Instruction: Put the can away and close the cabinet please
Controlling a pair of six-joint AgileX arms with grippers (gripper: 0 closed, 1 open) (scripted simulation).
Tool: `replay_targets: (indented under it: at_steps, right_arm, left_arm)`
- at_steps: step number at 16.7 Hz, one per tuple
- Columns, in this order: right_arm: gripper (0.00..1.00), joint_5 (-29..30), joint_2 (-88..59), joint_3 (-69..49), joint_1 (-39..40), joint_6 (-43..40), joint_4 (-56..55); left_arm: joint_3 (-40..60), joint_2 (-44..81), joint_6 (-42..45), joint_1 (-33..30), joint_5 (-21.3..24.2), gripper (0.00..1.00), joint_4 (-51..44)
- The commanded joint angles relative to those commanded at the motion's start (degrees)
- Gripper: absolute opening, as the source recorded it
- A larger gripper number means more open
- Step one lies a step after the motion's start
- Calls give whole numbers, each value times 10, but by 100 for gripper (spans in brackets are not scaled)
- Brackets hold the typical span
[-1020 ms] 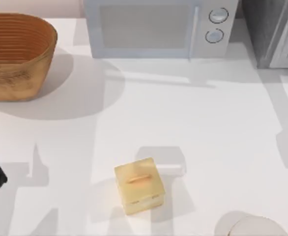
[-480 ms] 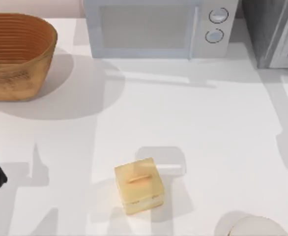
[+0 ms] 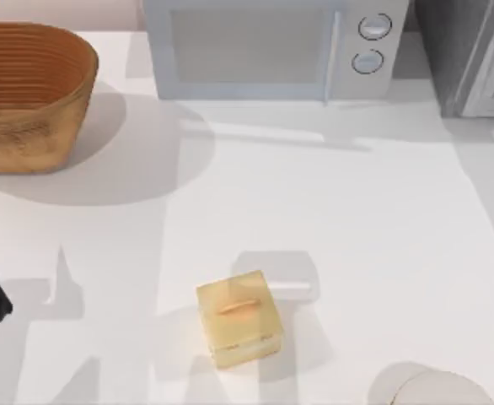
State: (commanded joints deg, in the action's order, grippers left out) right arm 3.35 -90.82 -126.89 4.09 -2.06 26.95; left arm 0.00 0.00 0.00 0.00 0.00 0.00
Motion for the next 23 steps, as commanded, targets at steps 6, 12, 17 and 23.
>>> replay_targets:
  at_steps: [6,12,17,23]
  right_arm:
    - [100,-35,316,401,-8,-16,-116]
    - [100,-53,617,844,-20,-14,-208]
    - [100,-47,803,1122,-29,5,-250]
    - [100,-34,906,1266,-40,20,-269]
  left_arm:
    - [0,0,0,0,0,100,0]
    - [0,0,0,0,0,100,0]
    - [0,0,0,0,0,100,0]
    - [0,0,0,0,0,100,0]
